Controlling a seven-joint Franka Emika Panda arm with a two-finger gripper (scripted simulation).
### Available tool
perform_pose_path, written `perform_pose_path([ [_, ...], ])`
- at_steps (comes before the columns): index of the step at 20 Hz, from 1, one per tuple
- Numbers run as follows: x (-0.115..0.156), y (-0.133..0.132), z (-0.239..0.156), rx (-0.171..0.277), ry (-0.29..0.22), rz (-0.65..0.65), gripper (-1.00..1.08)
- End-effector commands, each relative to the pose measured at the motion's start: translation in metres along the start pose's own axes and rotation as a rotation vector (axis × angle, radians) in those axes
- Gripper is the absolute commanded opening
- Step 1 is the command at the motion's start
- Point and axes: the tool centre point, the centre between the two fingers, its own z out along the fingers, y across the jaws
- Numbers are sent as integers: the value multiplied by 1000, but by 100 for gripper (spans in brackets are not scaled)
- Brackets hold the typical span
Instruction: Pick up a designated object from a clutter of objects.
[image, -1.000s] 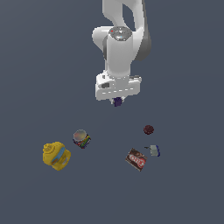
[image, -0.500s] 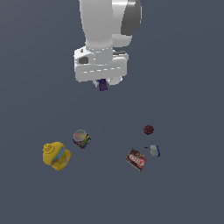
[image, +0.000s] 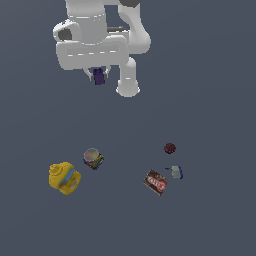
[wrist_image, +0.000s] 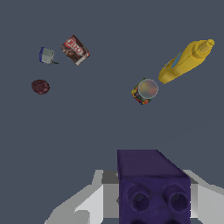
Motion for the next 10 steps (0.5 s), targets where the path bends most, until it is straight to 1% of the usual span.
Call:
perform_pose_path([
  [1,-3,10,-14,0,-1,-1,-100],
  [5,-5,20,-29,-1,-1,-1,-100],
  [10,-6,26,-36,-2,-1,-1,-100],
])
